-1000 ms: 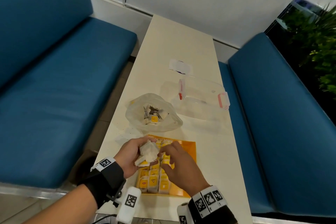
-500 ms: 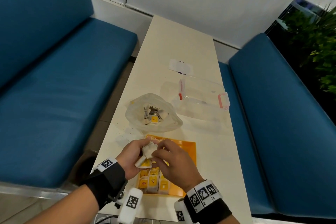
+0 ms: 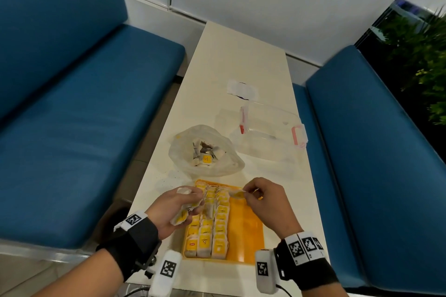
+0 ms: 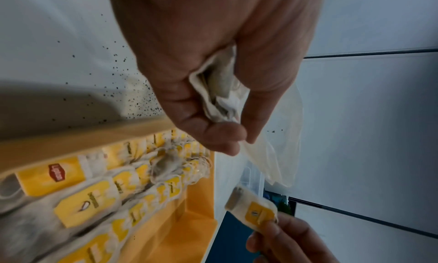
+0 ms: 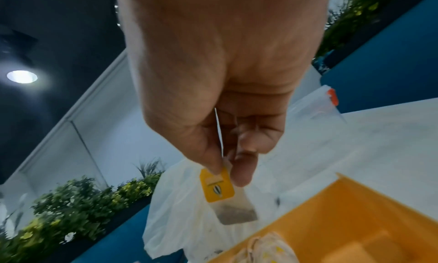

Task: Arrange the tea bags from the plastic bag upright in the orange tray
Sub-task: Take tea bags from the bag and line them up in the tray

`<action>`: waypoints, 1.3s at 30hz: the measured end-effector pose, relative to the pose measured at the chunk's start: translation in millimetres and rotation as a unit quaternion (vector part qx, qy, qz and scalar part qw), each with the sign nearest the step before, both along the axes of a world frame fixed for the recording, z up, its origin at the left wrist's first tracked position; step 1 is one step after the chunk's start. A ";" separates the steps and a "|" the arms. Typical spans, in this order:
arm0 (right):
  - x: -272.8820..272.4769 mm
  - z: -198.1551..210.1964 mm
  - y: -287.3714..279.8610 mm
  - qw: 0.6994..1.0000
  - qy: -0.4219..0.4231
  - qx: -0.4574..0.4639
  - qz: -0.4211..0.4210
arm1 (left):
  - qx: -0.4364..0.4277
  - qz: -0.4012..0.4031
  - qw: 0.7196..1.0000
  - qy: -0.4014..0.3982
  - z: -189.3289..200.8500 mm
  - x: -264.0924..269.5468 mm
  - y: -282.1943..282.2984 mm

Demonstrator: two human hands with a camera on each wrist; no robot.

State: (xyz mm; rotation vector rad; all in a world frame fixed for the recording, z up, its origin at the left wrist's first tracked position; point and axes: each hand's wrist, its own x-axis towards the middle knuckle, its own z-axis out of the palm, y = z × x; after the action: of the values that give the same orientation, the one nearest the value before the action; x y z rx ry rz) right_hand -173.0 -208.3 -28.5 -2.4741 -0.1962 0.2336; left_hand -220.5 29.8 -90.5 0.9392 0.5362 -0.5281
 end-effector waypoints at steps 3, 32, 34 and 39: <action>4.8 -11.8 -7.0 0.999 0.039 -0.015 -0.021 | 0.053 0.011 0.999 0.000 -4.6 -0.2 -0.1; 13.9 -64.6 25.2 0.989 0.015 -0.141 -0.046 | 0.450 -0.115 0.881 -0.095 -50.9 -3.2 5.9; 15.0 -64.6 28.1 0.987 0.016 -0.150 -0.052 | 0.447 -0.116 0.882 -0.096 -50.9 -2.6 5.8; 16.2 -64.7 31.4 0.984 0.014 -0.169 -0.052 | 0.433 -0.112 0.889 -0.096 -52.9 -2.4 6.8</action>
State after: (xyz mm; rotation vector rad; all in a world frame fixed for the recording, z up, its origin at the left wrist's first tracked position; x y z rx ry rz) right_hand -156.8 -176.9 -93.2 -2.8054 -0.0135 0.2764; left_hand -222.8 36.6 -143.4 1.9083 0.4839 -0.3842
